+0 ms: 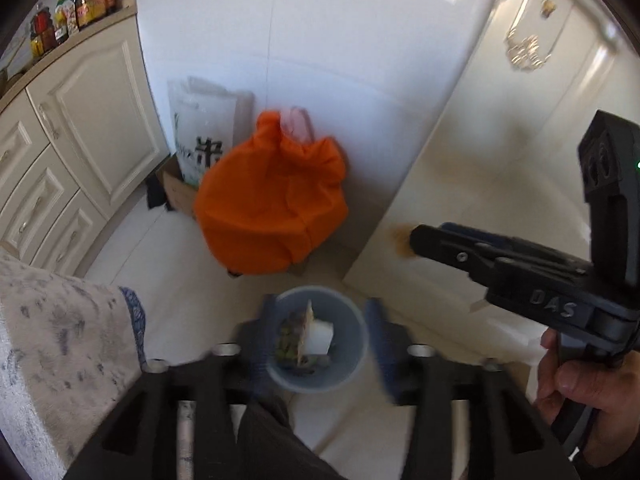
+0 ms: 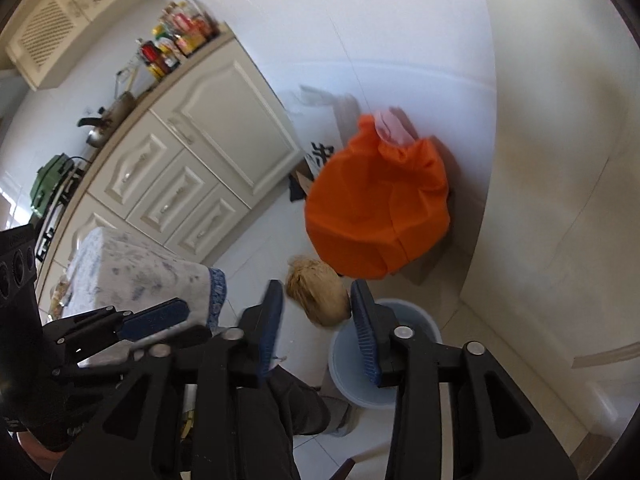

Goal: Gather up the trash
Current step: 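Carry the white cup and bread roll to the wastebasket and open both tools, then return both open tools to the table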

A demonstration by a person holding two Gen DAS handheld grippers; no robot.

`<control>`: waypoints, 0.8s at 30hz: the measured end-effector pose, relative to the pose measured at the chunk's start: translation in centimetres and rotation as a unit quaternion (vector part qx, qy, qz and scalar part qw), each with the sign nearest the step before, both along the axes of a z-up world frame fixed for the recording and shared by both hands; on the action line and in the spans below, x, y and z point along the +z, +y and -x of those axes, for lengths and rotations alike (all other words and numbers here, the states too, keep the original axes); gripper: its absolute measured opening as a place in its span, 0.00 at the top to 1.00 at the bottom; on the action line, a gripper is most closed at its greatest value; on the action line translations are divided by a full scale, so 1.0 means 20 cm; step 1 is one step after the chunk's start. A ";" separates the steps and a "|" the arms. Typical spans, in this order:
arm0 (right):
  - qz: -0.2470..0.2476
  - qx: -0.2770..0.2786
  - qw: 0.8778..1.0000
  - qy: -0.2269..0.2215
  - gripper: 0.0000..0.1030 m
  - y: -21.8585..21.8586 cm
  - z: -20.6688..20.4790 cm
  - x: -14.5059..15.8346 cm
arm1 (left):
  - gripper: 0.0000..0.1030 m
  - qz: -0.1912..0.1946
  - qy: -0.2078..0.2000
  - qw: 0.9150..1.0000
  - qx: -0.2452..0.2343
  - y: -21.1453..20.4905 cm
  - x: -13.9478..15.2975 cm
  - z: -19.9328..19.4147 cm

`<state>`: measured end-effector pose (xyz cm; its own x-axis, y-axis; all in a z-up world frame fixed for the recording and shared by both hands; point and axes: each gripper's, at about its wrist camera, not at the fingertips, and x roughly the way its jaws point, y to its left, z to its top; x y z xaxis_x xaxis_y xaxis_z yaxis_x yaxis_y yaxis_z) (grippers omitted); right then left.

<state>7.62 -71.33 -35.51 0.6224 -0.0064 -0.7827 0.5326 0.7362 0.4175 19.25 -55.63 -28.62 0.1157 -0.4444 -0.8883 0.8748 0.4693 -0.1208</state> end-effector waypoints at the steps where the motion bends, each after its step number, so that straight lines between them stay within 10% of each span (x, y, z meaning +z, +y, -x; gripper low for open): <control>1: -0.005 -0.006 1.000 0.002 0.35 -0.01 0.01 -0.02 | 0.43 -0.004 -0.005 1.000 0.005 -0.01 0.00 0.00; 7: -0.008 -0.030 1.000 0.008 0.00 -0.02 0.05 -0.05 | 0.08 -0.005 -0.046 0.998 0.034 0.04 -0.01 -0.03; 24: 0.033 -0.004 0.999 -0.024 0.00 0.19 -0.07 0.25 | 0.01 0.096 -0.113 0.983 0.106 0.63 0.44 0.09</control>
